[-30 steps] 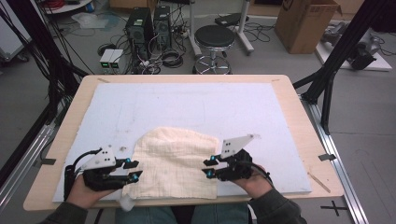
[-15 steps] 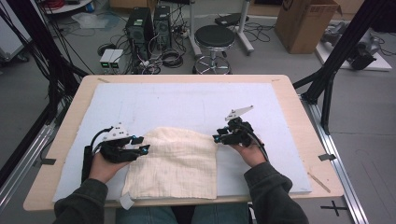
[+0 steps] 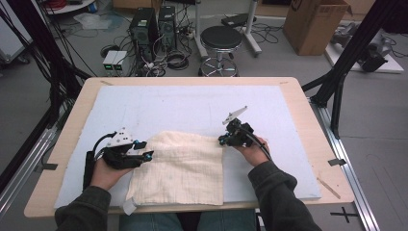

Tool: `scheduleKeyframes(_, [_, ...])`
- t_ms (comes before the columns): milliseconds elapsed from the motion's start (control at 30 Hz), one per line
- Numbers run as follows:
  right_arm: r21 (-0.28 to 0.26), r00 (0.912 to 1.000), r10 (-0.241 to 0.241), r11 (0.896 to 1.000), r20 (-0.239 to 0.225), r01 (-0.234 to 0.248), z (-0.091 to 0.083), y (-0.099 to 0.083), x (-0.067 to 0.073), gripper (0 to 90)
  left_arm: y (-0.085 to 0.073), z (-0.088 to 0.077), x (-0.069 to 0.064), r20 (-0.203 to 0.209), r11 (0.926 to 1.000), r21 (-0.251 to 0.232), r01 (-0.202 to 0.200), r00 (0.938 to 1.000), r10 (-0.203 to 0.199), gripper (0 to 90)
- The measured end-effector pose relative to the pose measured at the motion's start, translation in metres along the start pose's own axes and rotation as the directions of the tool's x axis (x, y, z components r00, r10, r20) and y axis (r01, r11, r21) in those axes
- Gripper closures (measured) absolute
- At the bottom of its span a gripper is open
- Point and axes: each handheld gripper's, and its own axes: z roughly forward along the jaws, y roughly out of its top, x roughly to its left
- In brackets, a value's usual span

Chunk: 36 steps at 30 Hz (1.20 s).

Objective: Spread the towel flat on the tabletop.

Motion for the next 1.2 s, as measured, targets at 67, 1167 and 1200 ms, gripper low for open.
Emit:
scheduleKeyframes(67, [-0.013, 0.9989, 0.006, 1.0, 0.046, -0.006, -0.007, 0.01, -0.009, 84.7, 0.0, 0.0, 0.0, 0.004, 1.0, -0.003, -0.001, 1.0, 0.001, 51.6])
scheduleKeyframes(1167, [-0.095, 0.9762, -0.124, 0.99, -0.178, 0.109, 0.003, -0.034, 0.066, 58.9, 0.023, 0.055, 0.03, -0.031, 0.9898, 0.11, 0.09, 0.9957, -0.087, 85.6])
scheduleKeyframes(1200, [-0.099, 0.9763, -0.124, 0.989, -0.177, 0.107, 0.004, -0.034, 0.067, 58.9, 0.025, 0.052, 0.027, -0.02, 0.991, 0.11, 0.075, 0.9971, -0.074, 86.6])
